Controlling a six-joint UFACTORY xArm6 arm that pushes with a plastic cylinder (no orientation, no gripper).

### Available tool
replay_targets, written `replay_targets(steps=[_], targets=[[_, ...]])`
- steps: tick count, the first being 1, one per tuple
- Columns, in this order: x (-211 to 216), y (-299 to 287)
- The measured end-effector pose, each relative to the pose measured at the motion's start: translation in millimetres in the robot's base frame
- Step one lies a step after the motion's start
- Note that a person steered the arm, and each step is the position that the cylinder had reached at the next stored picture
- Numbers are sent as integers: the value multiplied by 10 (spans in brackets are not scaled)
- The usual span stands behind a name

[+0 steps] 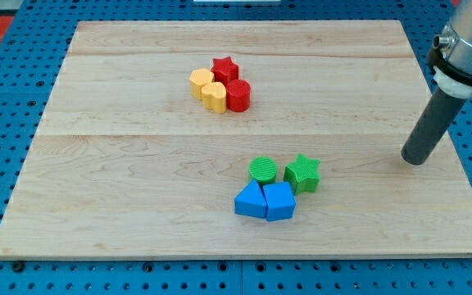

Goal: Nudge the blue cube along with blue triangle a bit left

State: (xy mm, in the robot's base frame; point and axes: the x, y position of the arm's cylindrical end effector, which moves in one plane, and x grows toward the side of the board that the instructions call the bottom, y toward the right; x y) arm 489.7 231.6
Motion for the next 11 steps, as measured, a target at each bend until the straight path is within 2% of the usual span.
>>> replay_targets(steps=[3, 6, 7, 8, 9, 10, 11], targets=[[73, 223], [-852, 21], [-973, -172], [-398, -77], [551, -147], [750, -758], [750, -1538]])
